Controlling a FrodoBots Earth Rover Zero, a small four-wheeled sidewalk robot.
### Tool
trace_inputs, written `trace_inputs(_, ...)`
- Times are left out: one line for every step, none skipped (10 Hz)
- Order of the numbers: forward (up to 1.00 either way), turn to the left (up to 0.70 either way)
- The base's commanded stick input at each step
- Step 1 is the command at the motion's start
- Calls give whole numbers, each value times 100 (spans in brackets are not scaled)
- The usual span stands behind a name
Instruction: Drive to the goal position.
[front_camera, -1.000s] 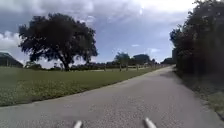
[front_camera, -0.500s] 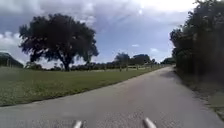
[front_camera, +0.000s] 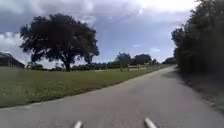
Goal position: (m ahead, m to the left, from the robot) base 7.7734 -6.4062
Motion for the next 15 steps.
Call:
trace_inputs(50, 0)
trace_inputs(50, 0)
trace_inputs(50, 0)
trace_inputs(50, 0)
trace_inputs(50, 0)
trace_inputs(50, 0)
trace_inputs(50, 0)
trace_inputs(50, 0)
trace_inputs(50, -38)
trace_inputs(50, -50)
trace_inputs(50, -21)
trace_inputs(50, -6)
trace_inputs(50, 0)
trace_inputs(50, 0)
trace_inputs(50, 0)
